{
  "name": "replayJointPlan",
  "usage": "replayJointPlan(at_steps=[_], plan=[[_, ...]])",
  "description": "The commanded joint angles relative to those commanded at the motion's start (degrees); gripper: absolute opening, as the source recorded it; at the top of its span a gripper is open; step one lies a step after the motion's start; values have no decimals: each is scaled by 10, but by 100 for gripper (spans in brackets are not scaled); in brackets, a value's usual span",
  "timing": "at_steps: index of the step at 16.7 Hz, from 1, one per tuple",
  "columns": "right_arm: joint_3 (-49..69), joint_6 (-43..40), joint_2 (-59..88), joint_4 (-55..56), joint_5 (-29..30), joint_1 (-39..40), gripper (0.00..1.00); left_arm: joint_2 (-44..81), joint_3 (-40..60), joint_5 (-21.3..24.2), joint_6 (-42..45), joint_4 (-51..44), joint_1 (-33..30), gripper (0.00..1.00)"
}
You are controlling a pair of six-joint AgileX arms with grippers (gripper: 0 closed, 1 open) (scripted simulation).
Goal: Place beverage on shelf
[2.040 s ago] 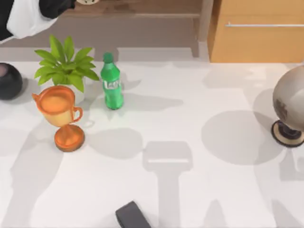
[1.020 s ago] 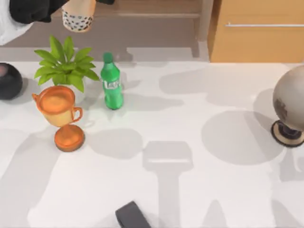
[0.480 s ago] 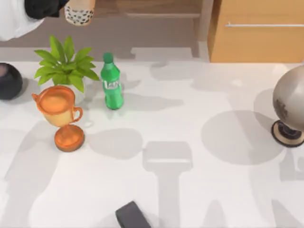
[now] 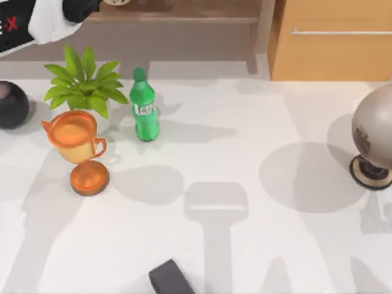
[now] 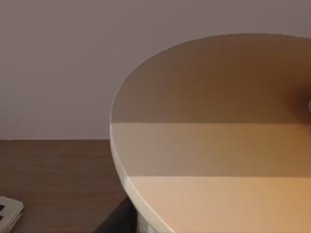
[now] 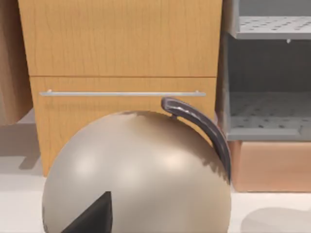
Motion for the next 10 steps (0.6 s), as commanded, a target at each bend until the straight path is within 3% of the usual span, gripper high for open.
replayJointPlan(at_steps=[4,10], plan=[[0,0,0,0,0,0,100,0,0,0,0,0,0,0],[0,0,0,0,0,0,100,0,0,0,0,0,0,45]])
